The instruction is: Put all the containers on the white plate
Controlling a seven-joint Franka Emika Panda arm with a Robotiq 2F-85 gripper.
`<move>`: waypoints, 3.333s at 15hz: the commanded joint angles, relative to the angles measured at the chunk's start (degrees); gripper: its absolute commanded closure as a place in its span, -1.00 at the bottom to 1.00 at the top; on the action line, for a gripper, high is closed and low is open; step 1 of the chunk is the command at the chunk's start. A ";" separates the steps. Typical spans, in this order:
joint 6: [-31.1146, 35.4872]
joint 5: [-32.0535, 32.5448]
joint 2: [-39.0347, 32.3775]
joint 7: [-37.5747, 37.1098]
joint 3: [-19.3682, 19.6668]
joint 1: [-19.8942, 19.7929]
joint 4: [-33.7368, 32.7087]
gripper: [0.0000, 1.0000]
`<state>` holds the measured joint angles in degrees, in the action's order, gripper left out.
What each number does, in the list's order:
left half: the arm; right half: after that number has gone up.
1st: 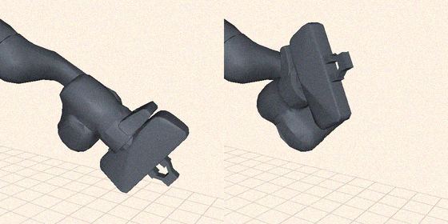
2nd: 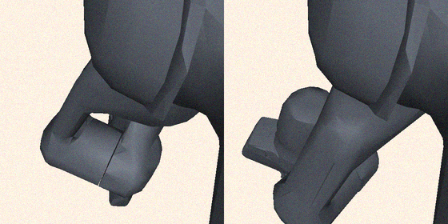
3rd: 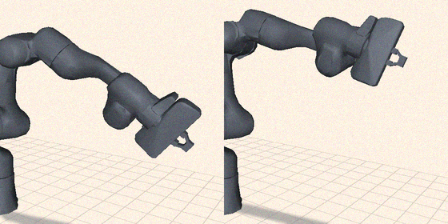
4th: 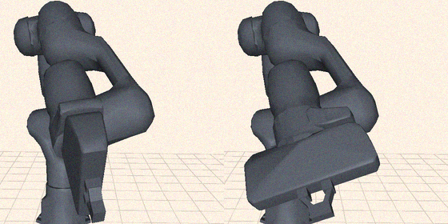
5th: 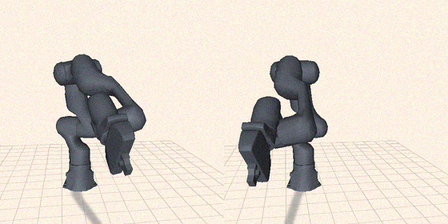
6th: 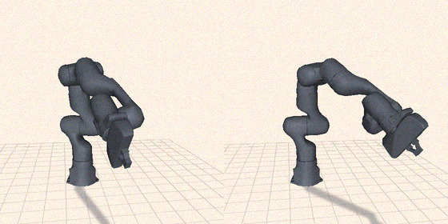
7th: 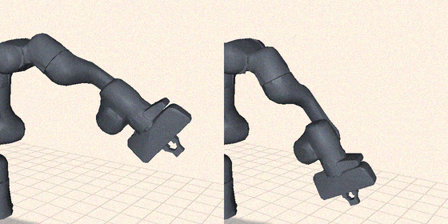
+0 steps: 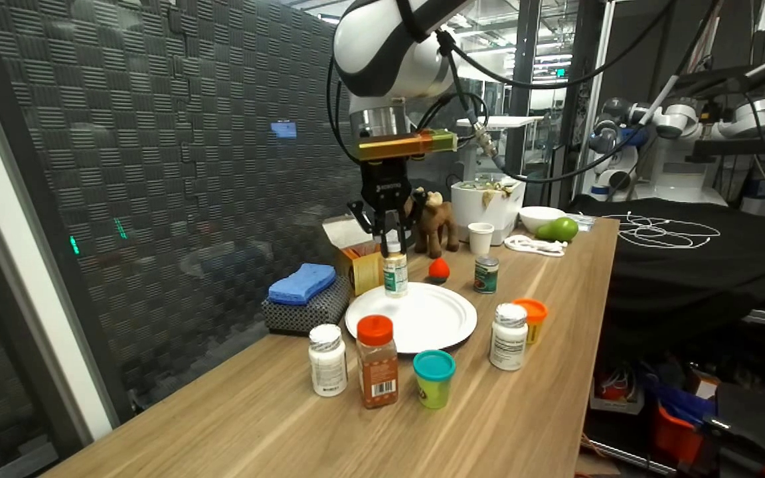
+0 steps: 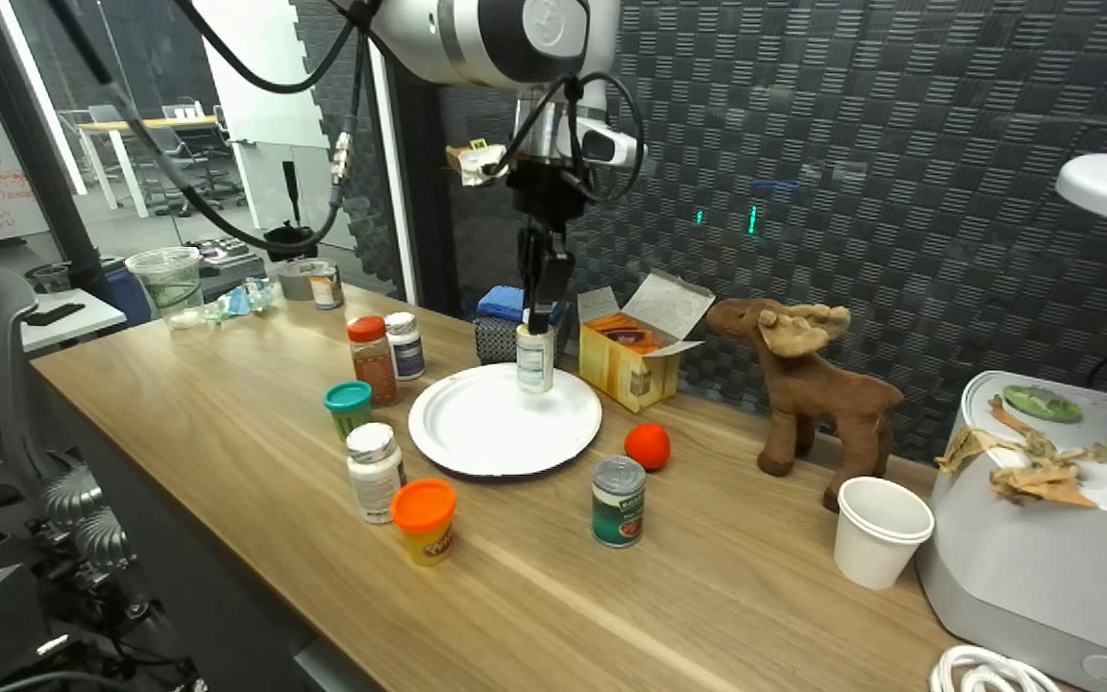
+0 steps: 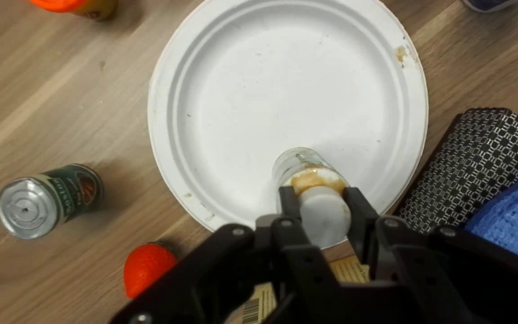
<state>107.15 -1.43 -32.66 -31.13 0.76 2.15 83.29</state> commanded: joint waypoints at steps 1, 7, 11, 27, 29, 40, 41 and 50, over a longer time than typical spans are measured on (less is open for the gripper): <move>-2.72 -2.53 -3.32 3.31 0.39 -0.16 -5.24 0.78; -2.13 -5.56 -6.21 6.38 0.15 -1.35 -6.69 0.78; -1.42 -6.53 -6.48 8.48 0.22 -2.22 -6.64 -0.12; 16.18 -8.98 12.16 12.36 5.35 -7.88 17.77 -1.00; 19.14 -9.30 10.88 11.87 6.63 -9.17 17.81 -1.00; 15.35 -4.24 8.77 9.55 9.40 -9.49 18.21 -1.00; 14.69 -4.68 8.37 9.88 9.17 -9.64 18.23 -1.00; 11.41 -6.60 5.93 11.33 8.08 -10.10 19.24 -1.00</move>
<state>119.52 -7.11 -27.19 -20.38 9.17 -7.90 102.23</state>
